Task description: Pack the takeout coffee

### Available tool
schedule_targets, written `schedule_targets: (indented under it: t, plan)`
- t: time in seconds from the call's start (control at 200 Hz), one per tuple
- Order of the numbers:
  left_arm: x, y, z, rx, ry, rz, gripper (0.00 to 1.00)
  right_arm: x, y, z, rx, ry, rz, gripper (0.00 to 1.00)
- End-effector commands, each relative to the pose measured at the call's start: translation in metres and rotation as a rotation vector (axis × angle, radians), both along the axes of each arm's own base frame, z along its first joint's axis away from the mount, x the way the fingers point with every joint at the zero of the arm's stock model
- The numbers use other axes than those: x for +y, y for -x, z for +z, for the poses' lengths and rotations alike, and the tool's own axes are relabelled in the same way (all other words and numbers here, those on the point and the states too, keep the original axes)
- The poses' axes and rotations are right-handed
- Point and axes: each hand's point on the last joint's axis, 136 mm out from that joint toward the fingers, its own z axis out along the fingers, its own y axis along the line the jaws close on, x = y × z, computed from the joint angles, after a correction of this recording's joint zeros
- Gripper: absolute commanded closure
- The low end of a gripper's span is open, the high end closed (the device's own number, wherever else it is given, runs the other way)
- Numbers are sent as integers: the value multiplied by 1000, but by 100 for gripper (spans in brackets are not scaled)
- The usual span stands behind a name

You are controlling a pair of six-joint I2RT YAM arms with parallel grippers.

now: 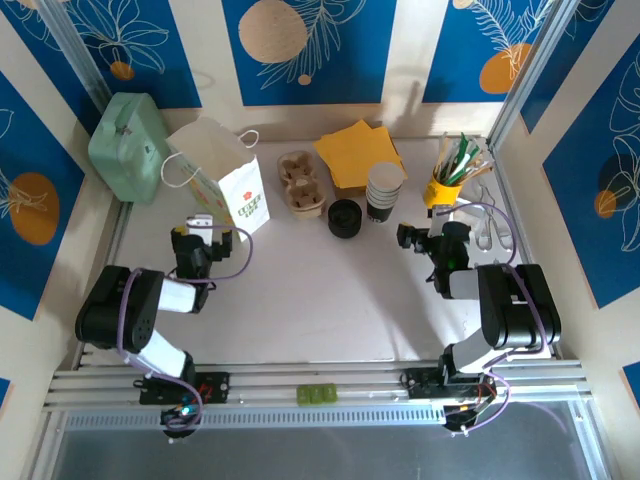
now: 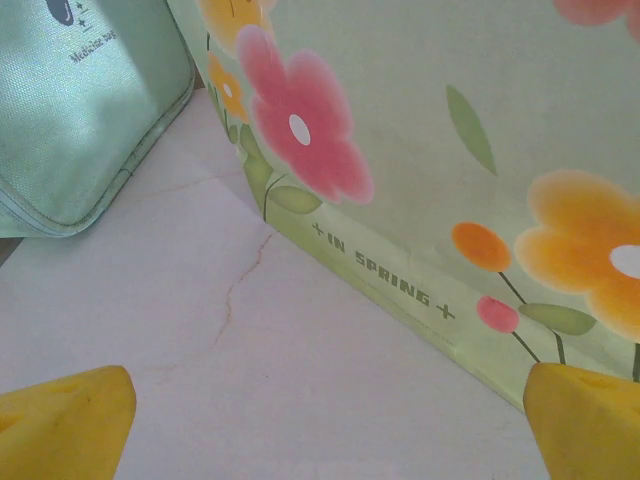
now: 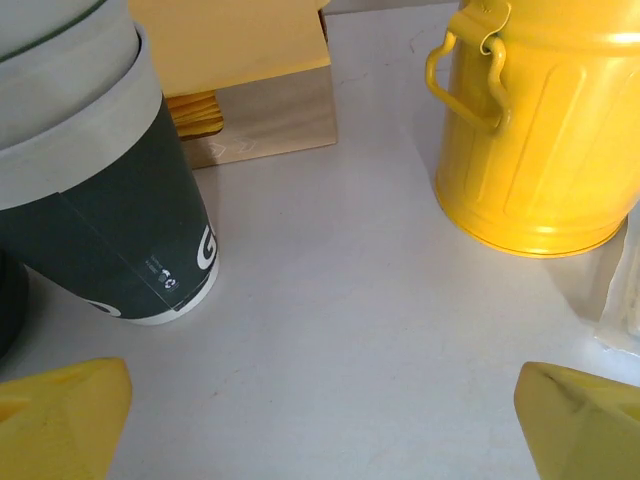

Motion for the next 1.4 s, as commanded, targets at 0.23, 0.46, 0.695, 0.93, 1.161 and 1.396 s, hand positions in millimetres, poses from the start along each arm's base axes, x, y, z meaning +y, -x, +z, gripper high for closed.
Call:
schedule_targets:
  t: [0.23, 0.46, 0.695, 0.93, 1.161, 1.396]
  plan:
    - [2, -6, 5, -18, 14, 9, 1, 3, -7, 13, -36, -14, 29, 1]
    - [2, -6, 5, -18, 14, 10, 1, 3, -7, 13, -36, -13, 29, 1]
    - [2, -6, 6, -19, 14, 9, 1, 3, -8, 13, -34, -13, 29, 1]
    - [2, -5, 5, -18, 13, 8, 1, 3, -8, 13, -35, -14, 29, 1]
    - [-10, 20, 31, -156, -4, -64, 1, 1, -2, 24, -68, -12, 11, 1]
    - [14, 49, 72, -114, 74, 97, 1, -20, 17, 69, 87, -174, -164, 1]
